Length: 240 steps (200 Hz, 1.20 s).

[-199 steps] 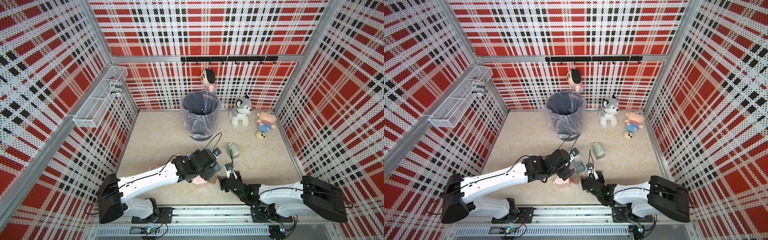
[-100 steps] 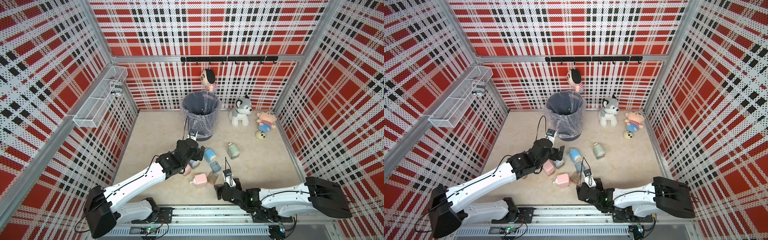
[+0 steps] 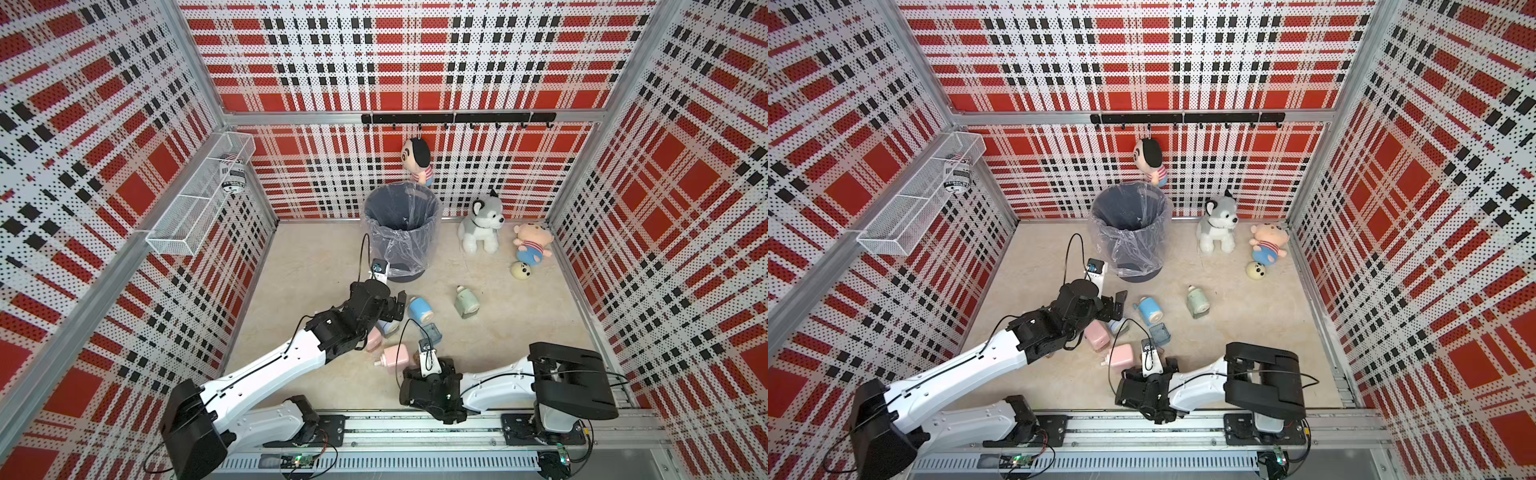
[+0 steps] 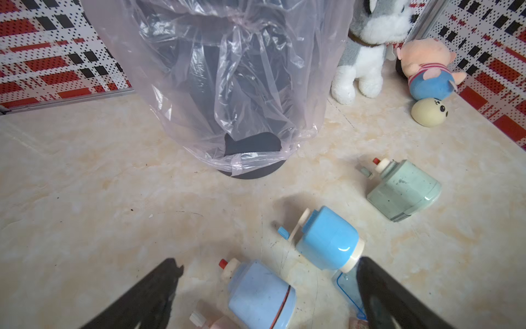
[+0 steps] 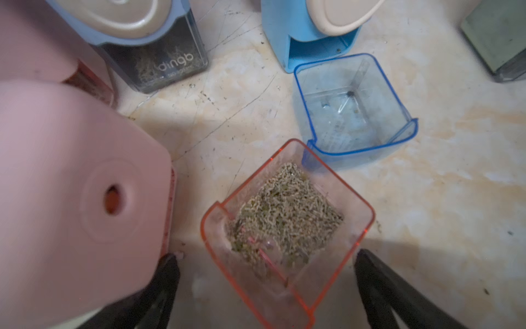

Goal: Take out the pencil sharpener tray and clean the shavings
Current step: Adjust the container at the center of the board.

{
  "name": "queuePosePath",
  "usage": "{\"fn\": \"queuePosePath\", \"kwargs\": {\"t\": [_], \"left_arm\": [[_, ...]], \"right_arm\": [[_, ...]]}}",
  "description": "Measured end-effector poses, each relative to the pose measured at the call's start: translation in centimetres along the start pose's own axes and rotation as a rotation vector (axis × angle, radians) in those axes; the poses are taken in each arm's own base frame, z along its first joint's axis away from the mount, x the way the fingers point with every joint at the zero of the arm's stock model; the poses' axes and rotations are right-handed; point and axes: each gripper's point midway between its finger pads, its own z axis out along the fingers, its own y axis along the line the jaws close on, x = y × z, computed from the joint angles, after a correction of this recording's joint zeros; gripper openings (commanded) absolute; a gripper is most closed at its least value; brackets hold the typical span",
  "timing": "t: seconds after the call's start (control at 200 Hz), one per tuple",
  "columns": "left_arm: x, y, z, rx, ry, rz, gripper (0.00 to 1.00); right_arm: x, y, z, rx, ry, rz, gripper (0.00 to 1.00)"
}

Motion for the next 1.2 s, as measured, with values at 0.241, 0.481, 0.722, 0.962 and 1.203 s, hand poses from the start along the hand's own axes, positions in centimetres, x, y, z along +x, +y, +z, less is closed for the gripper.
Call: {"fn": "queuePosePath", "kwargs": {"t": [0.241,0.481,0.722,0.962,1.203], "left_arm": [[0.1,-0.3,0.0,0.021,0.007,0.0,0.98],[0.3,-0.5,0.1,0.032,0.014,0.002,0.98],[0.4,-0.6,0.2,0.036,0.015,0.001,0.98],[0.4,-0.6,0.3,0.034,0.016,0.001,0.98],[0.4,-0.5,0.4,0.031,0.019,-0.02,0.98]], "right_arm": [[-0.6,0.1,0.7,0.114,-0.038,0.079,1.0],[-0.7,-1.4,1.1,0.197,-0.039,0.168,1.0],[0.1,-4.0,0.4,0.216,-0.043,0.169,1.0],[0.6,-5.9,-0.4,0.174,-0.044,0.142,0.95],[0.5,-5.9,-0.4,0.033,-0.039,0.045,1.0]]}}
